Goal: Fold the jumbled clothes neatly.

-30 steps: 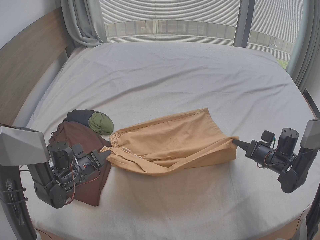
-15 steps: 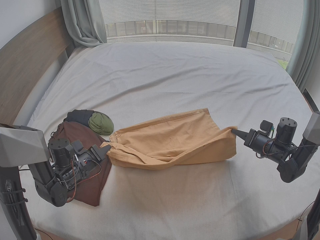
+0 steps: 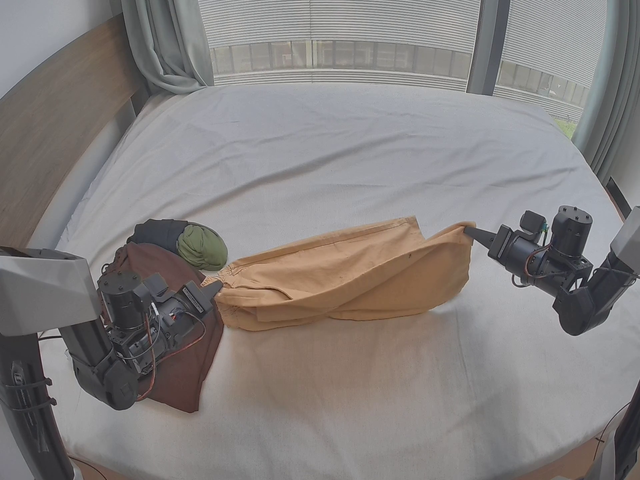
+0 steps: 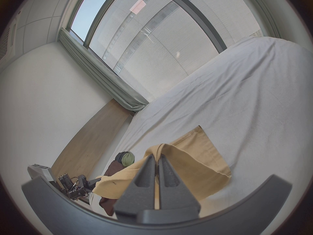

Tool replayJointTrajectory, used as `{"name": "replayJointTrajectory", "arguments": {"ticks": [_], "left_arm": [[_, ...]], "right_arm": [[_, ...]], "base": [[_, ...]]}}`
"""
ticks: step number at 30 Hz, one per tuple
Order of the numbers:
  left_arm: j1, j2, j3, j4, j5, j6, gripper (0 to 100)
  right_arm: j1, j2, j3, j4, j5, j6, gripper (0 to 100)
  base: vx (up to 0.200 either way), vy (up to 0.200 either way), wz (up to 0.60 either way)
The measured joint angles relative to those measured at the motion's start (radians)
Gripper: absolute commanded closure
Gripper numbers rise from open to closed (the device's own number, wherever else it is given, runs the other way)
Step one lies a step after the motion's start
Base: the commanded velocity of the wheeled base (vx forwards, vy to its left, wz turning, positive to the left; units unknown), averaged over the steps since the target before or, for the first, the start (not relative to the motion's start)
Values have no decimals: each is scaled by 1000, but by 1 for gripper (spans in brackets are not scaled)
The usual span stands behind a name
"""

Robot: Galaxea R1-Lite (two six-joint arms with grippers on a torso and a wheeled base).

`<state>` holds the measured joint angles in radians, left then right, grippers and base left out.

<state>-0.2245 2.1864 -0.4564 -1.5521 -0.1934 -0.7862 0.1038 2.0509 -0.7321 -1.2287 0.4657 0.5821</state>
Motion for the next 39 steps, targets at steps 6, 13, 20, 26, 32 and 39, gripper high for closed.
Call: {"name": "replayJointTrajectory", "arguments": {"ticks": [6, 13, 20, 26, 32, 39], "left_arm": [[-3, 3, -11, 0, 12, -6, 100], [-5, 4, -28, 0, 28, -17, 100], [-6, 15, -70, 1, 51, -18, 100], [-7, 44, -110, 1, 52, -18, 100], [-8, 81, -134, 1, 53, -18, 100], [-4, 128, -184, 1, 53, -18, 100]], "right_arm": [[-5, 1, -70, 52, 0, 0, 100], [-6, 9, -152, 130, -1, 0, 100], [-15, 34, -192, 146, -3, -1, 100], [-26, 70, -241, 186, -3, -1, 100], [-28, 119, -309, 194, -3, -1, 100], [-21, 188, -431, 236, -3, -1, 100]], "base": [[0, 0, 0], [0, 0, 0], [0, 0, 0], [0, 0, 0], [0, 0, 0], [0, 0, 0]]}}
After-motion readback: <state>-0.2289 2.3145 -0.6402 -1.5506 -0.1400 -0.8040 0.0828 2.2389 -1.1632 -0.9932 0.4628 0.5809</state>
